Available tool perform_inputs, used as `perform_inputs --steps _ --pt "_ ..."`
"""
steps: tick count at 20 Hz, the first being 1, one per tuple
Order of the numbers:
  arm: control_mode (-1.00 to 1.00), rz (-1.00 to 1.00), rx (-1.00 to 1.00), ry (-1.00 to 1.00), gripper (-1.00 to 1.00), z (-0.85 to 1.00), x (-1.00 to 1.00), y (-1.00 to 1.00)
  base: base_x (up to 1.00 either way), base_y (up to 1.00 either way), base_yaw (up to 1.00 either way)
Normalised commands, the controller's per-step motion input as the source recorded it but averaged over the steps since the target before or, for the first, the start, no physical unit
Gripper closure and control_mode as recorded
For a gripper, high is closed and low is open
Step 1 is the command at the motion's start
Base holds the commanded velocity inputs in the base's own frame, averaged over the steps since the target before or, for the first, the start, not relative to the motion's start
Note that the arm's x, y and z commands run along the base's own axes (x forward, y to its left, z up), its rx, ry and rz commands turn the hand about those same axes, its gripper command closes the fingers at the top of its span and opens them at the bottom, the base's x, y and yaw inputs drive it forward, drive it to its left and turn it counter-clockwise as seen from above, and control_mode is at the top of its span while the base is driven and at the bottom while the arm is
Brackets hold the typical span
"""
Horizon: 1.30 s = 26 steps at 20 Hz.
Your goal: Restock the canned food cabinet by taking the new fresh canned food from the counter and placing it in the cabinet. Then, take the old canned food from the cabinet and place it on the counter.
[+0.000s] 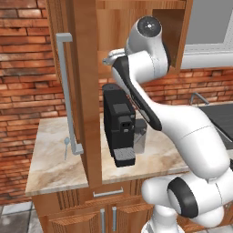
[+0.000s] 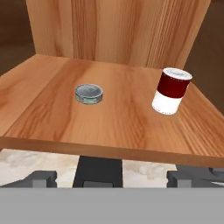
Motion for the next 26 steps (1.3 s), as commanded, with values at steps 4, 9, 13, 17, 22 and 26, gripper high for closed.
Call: perform_inputs --steps 4,9,13,17,22,26 --pt "-1.00 0.00 0.02 0.08 -1.00 -0.18 0.15 0.25 0.00 0.00 0.00" --pt "-1.00 0.00 0.01 0.02 -1.00 0.00 0.32 0.28 0.00 0.00 0.00" --pt "-1.00 0.00 0.00 0.03 -1.00 -0.05 0.33 0.06 0.00 0.00 0.00" --pt "-1.00 0.00 0.00 0.05 -1.00 -0.28 0.24 0.00 0.00 0.00 0.00" --pt "-1.00 0.00 0.00 0.06 -1.00 -0.41 0.21 0.00 0.00 0.00 0.00" --pt "-1.00 0.00 0.01 0.00 -1.00 -0.16 0.21 0.00 0.00 0.00 0.00"
